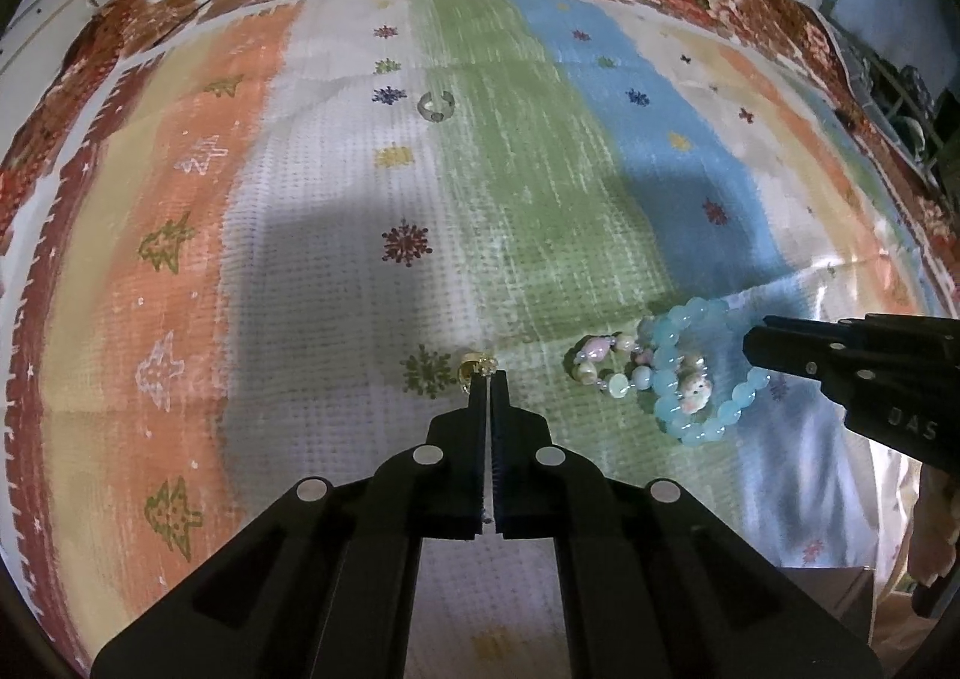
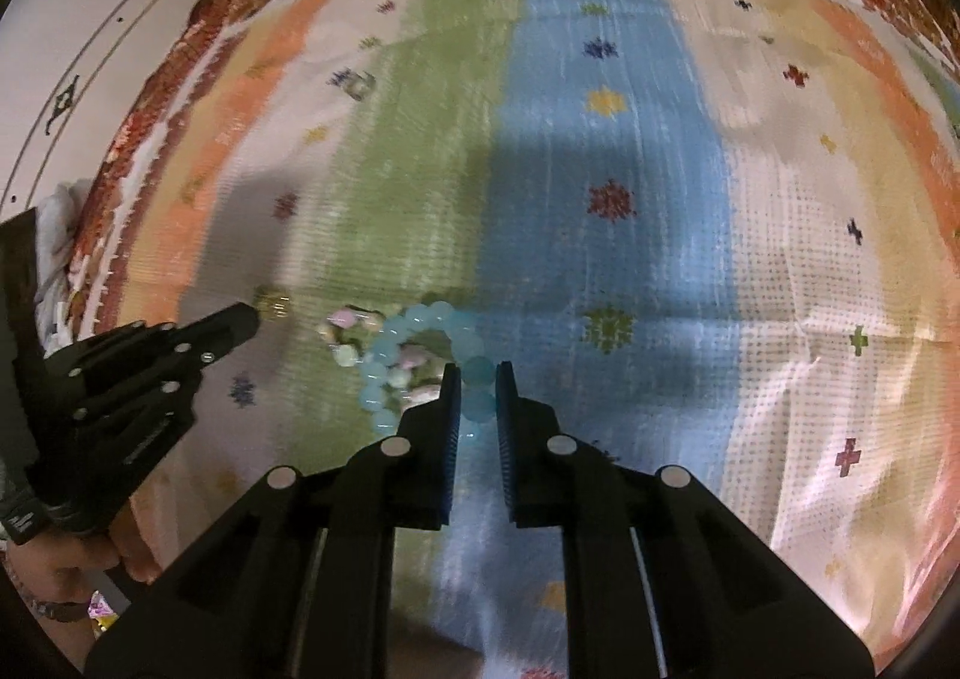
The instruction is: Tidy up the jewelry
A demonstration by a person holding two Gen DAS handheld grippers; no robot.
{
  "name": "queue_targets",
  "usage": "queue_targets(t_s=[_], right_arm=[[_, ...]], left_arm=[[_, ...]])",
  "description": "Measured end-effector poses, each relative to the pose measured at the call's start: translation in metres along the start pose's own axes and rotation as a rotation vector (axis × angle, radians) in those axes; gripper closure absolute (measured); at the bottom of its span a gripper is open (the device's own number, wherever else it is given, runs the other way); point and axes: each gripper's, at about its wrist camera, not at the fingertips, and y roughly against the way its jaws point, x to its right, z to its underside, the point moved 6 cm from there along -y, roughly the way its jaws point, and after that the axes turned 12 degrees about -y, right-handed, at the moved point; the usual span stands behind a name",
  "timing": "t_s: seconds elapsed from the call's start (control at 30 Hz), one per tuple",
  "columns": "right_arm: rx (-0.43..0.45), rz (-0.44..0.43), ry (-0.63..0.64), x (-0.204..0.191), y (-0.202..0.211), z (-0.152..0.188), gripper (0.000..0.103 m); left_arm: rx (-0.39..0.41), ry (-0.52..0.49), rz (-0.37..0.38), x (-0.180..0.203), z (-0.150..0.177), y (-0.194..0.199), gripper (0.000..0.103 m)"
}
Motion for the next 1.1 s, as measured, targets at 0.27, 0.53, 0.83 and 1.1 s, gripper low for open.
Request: queue_targets(t_s=[0.27, 0.53, 0.83, 1.1], right_arm=[[0.022, -0.025, 0.035, -0.018, 0.02, 0.007, 0.09], [0.035, -0.036, 0.042, -0.02, 0.03, 0.006, 0.09], [0.034, -0.04, 0.052, -0.021, 0.033, 0.008, 0.09], [0.041, -0.047, 0.071, -0.024, 0.04, 0.013, 0.09]], left_arm=[[0.011, 0.037, -0.004, -0.006, -0.001, 0.002, 0.102], [-0.001, 0.047, -0.014, -0.008, -0.003, -0.003, 0.083], [-0.011, 0.053, -0.023, -0.008, -0.004, -0.012, 0.074], [-0.045, 0.04, -0.043, -0.004, -0.003, -0.025, 0.082]])
